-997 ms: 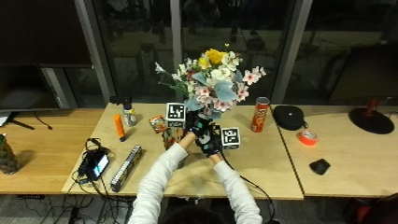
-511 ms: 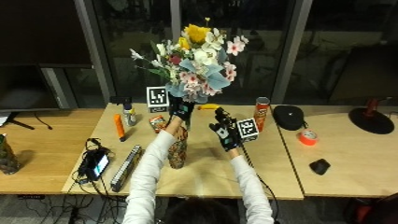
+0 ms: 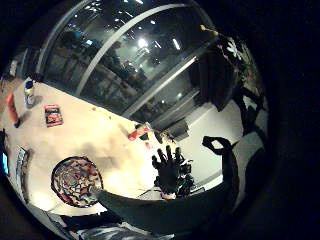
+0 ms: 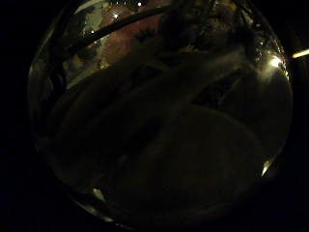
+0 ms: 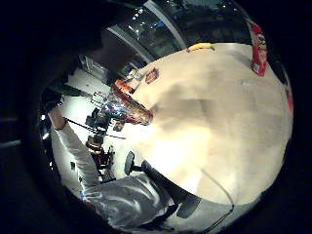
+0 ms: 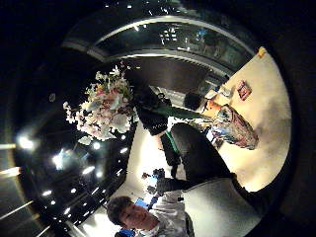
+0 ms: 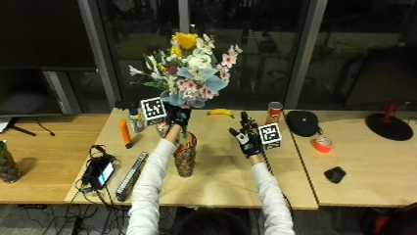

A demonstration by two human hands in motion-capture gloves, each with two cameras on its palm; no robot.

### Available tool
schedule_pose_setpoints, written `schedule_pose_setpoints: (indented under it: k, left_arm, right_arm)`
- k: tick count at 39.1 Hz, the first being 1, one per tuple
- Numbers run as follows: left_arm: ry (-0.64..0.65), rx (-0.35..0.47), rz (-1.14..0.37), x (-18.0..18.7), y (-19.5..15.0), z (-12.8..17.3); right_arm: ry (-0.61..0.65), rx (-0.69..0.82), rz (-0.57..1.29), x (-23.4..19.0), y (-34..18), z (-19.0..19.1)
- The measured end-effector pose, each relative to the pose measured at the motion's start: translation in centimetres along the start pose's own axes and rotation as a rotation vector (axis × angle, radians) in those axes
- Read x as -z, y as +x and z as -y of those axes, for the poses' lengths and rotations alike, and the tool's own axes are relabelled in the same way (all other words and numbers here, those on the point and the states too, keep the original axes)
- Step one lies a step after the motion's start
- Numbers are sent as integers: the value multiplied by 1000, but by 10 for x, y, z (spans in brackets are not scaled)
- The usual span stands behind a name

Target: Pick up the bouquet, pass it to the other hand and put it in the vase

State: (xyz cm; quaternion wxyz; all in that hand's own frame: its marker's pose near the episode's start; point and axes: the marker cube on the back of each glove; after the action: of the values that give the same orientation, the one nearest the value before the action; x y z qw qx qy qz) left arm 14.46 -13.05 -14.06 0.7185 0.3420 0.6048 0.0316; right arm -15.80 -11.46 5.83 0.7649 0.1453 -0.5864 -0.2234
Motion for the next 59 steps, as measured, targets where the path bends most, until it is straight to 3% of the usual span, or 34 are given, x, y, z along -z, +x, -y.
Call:
schedule_pose_setpoints:
  k: [3, 15, 18, 24, 29, 37, 42, 46, 48, 51, 56, 59]
  left_arm:
    - [38, -4, 32, 3, -17, -1]
    - [39, 97, 34, 6, -59, -13]
    - [-64, 146, 47, 9, -82, -27]
    - [-412, 271, 180, 35, -151, -74]
    - [-511, 299, 272, 62, -196, -104]
    - [-468, 273, 327, 73, -202, -107]
    - [-460, 250, 346, 74, -200, -109]
    - [-453, 246, 348, 74, -196, -111]
    - [-452, 244, 354, 74, -195, -112]
    - [-453, 229, 370, 74, -196, -114]
    - [-454, 191, 405, 77, -194, -117]
    - [-456, 164, 420, 78, -191, -119]
  right_arm:
    - [-6, -147, 30, -2, 3, -8]
    - [-18, -187, 6, -8, 16, -7]
    - [-33, -203, 1, -9, 24, -9]
    - [-105, -272, -42, -4, 45, -20]
    - [-103, -323, -86, 12, 66, -28]
    - [-72, -337, -81, 29, 79, -33]
    - [-40, -199, -112, 37, 94, -31]
    - [-71, -339, -58, 40, 85, -40]
    - [-96, -337, -11, 40, 67, -46]
    - [-102, -292, 14, 38, 46, -51]
    - [-107, -127, 90, 34, 67, -50]
    - [-80, -92, 16, 31, 88, -47]
